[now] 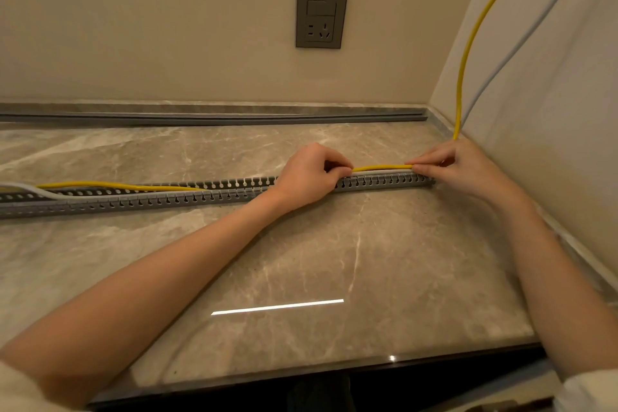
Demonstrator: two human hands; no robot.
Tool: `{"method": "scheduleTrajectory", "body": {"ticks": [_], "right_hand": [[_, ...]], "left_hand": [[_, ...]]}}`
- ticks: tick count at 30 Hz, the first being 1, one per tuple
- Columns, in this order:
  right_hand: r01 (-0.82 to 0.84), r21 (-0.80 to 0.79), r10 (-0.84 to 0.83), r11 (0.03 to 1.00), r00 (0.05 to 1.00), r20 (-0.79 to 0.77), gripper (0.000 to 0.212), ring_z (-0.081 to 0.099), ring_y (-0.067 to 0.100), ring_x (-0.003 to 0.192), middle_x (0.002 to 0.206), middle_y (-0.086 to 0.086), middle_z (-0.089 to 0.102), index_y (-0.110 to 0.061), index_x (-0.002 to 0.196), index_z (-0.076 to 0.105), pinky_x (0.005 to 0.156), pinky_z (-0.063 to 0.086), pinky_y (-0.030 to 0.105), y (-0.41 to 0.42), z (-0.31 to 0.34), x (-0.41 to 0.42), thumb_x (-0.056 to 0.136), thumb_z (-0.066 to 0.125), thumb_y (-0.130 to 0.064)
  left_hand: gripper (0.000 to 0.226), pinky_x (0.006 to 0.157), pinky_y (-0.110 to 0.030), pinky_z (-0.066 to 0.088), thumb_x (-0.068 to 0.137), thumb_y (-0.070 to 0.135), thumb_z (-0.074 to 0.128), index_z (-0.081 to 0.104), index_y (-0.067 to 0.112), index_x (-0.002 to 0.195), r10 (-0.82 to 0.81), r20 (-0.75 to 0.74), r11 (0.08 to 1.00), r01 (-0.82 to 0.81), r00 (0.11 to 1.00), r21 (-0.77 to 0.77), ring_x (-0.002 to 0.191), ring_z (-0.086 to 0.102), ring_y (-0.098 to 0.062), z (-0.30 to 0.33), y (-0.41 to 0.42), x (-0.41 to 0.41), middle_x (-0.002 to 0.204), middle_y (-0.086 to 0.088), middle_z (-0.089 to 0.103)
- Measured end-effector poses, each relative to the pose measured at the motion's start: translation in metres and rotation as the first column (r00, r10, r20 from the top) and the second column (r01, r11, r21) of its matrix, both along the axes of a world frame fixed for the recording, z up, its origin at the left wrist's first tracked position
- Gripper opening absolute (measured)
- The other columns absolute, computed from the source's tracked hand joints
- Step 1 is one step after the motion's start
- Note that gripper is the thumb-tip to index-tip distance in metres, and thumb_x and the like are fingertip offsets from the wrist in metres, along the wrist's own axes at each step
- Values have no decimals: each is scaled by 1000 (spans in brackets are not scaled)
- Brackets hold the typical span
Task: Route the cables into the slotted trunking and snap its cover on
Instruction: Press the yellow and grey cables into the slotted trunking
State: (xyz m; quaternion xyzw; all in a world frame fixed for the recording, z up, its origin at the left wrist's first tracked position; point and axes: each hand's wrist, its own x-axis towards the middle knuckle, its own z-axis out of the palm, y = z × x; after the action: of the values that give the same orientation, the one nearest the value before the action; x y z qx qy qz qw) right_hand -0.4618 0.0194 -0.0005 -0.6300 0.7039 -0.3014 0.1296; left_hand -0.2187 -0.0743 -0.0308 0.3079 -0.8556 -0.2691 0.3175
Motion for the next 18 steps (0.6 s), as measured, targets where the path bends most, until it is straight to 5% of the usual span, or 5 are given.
{"method": "scheduleTrajectory", "body": {"ticks": [6,9,13,18], "right_hand": [[47,70,-46,996,999,-17,19,64,19,92,94,-3,73,-21,104,73,86,48,39,0,0,0,87,64,-17],[74,73,-72,995,997,-28,25,62,18,103,99,-4,69,-15,113,68,100,44,40,-2,0,-3,95,51,-13],[51,63,-43,997,993,-113,33,62,21,108,99,2,69,-7,115,64,104,42,40,0,-2,-4,94,41,3],[61,50,-51,997,983,-177,36,59,15,102,108,6,70,-6,116,64,92,39,24,3,-2,0,91,43,9]], "left_hand": [[12,84,-39,56,80,13,70,76,16,90,-9,-9,983,11,1000,183,84,67,-12,6,-4,-1,90,-2,75],[12,85,-39,56,79,12,71,76,14,90,4,-14,979,-1,1000,204,84,68,-13,7,-3,-1,91,-3,75],[15,85,-35,55,85,11,64,76,15,93,-42,27,992,39,999,122,87,67,-11,7,-1,2,98,-2,75],[20,81,-37,54,88,24,56,72,25,99,-67,162,997,71,985,-22,91,64,-12,4,3,5,106,6,72]]}}
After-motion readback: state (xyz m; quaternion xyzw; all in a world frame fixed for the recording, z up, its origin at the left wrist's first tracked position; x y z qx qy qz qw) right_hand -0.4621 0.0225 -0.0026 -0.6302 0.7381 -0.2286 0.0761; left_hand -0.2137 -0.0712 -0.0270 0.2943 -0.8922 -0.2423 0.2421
